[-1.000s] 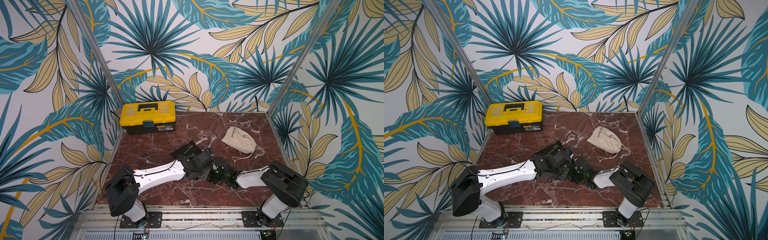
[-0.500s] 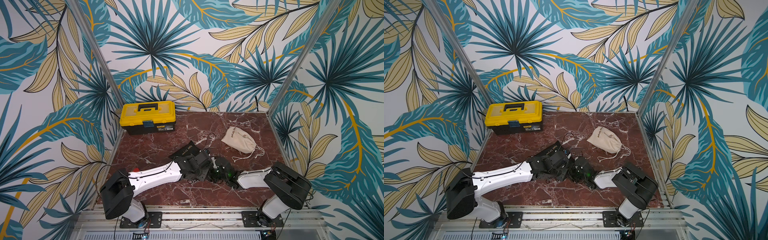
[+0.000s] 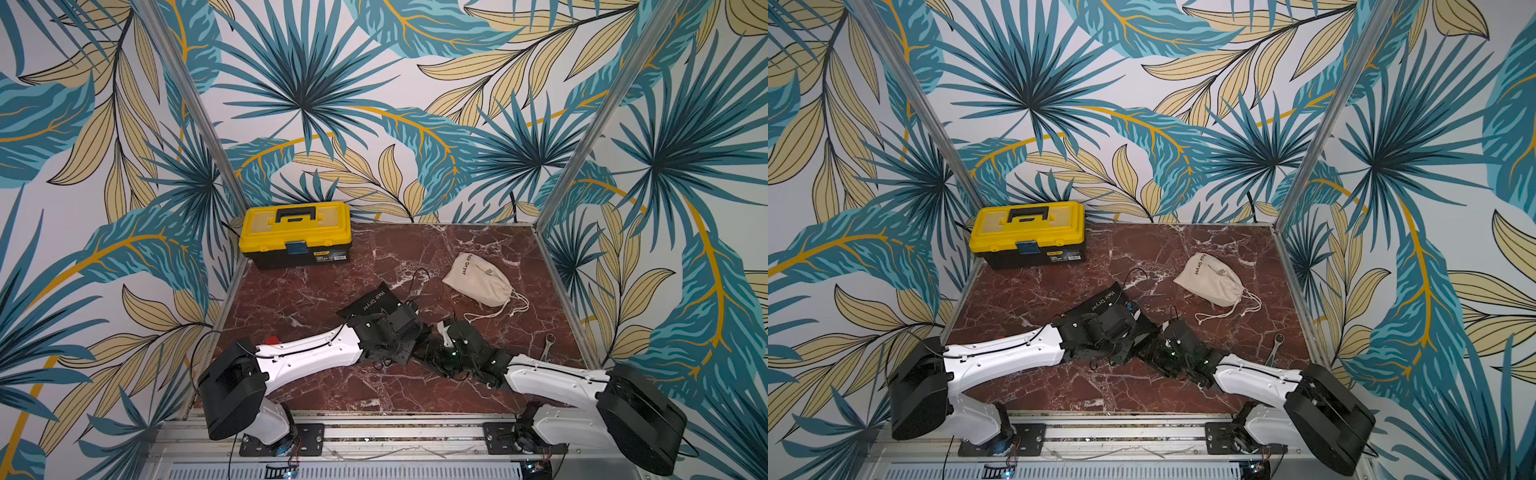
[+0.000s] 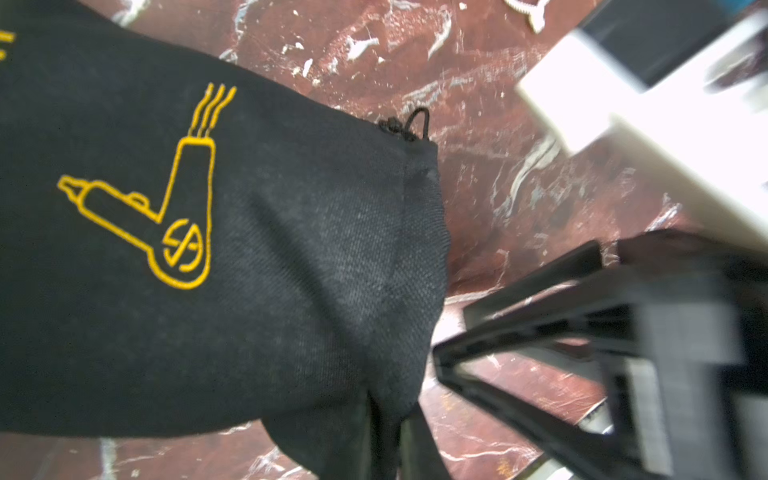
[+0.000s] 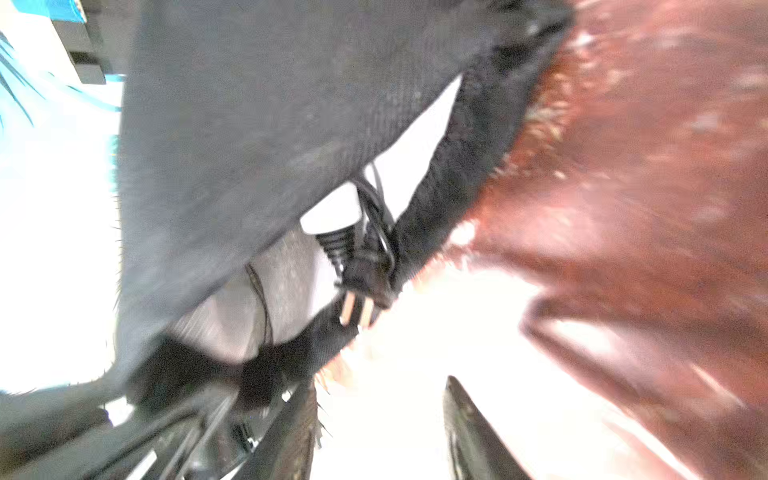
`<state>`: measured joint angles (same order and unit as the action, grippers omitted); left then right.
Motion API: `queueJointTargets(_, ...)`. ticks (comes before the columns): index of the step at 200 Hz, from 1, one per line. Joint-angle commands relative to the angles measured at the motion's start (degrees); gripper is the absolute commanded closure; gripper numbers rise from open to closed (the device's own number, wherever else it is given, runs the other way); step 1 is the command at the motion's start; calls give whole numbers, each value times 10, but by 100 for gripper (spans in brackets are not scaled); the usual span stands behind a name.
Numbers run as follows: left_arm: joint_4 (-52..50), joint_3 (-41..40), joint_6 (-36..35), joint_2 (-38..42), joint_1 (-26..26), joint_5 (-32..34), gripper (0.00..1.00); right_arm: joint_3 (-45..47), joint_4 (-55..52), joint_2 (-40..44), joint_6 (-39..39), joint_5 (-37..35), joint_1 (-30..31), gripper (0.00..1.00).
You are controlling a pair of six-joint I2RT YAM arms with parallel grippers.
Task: Pack away hair dryers
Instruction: Adjust the hair dryer in the drawstring bag.
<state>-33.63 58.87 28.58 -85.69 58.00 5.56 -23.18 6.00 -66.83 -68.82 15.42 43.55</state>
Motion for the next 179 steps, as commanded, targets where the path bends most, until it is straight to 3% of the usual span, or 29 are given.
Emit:
queueJointTargets(1,5,-20,10,36,-1,9,63,16,-141,66,35,-35,1,50)
queueJointTargets(31,0,-31,9,66,1,12,39,42,-221,183,27,-81,-49,48)
queueJointTargets(48,-10,-39,10,79,3,19,34,53,-226,224,25,-78,-98,48)
queueJointTargets(66,-28,-50,20,92,7,37,27,47,-201,209,35,-80,-134,48)
queueJointTargets(116,-43,-120,42,174,20,35,24,-31,-77,4,75,-16,-174,49)
queueJointTargets(148,-43,-162,45,193,30,21,25,-56,-51,-41,76,-8,-183,49)
queueJointTargets(179,-42,-179,42,194,47,29,36,-75,-42,-84,72,8,-201,49)
